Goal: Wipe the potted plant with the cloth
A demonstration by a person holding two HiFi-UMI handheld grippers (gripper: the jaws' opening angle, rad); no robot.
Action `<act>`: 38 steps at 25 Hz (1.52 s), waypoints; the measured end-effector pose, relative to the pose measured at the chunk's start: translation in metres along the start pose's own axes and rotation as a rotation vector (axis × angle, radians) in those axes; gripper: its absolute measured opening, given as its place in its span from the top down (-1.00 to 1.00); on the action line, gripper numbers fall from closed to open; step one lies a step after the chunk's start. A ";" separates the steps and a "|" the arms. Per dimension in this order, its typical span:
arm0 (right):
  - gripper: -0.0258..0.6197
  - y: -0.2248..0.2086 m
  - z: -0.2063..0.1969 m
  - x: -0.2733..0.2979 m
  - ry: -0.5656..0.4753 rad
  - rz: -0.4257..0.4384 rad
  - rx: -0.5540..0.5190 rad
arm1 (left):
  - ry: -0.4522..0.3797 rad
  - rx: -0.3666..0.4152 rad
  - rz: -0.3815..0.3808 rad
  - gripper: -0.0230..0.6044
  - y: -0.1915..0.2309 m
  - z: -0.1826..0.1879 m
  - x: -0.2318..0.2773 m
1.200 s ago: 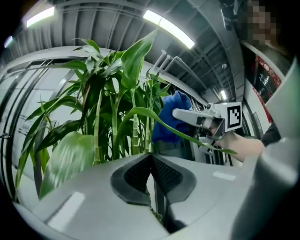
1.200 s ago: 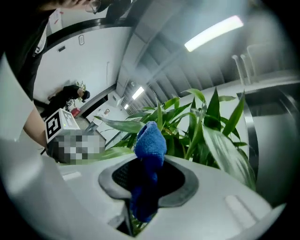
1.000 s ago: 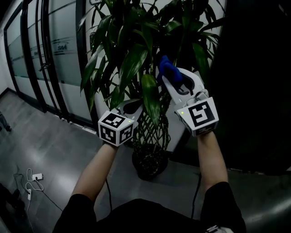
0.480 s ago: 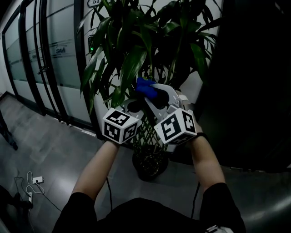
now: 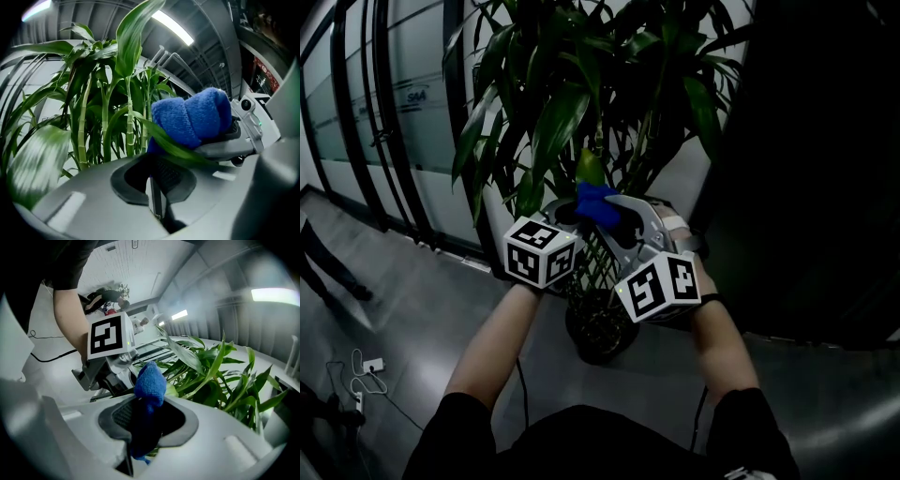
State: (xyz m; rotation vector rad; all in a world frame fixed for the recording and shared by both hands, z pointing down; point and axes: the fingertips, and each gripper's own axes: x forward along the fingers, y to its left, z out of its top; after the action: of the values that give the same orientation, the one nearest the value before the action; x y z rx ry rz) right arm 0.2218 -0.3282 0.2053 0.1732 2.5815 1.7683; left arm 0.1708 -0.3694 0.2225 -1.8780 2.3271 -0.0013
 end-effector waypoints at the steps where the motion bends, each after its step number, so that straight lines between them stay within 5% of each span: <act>1: 0.59 0.002 -0.001 -0.003 0.003 0.002 -0.004 | 0.001 0.001 0.002 0.91 0.000 -0.001 0.001; 17: 0.59 0.054 -0.018 -0.030 0.040 0.048 0.008 | 0.011 -0.027 0.028 0.91 0.001 -0.015 0.005; 38: 0.59 0.149 -0.055 -0.039 0.061 0.202 0.177 | 0.066 -0.105 0.119 0.91 -0.003 -0.079 -0.028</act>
State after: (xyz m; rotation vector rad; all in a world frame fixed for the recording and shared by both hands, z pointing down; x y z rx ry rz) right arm 0.2693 -0.3303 0.3618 0.4009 2.8559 1.6205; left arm 0.1698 -0.3501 0.3036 -1.8091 2.5264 0.0745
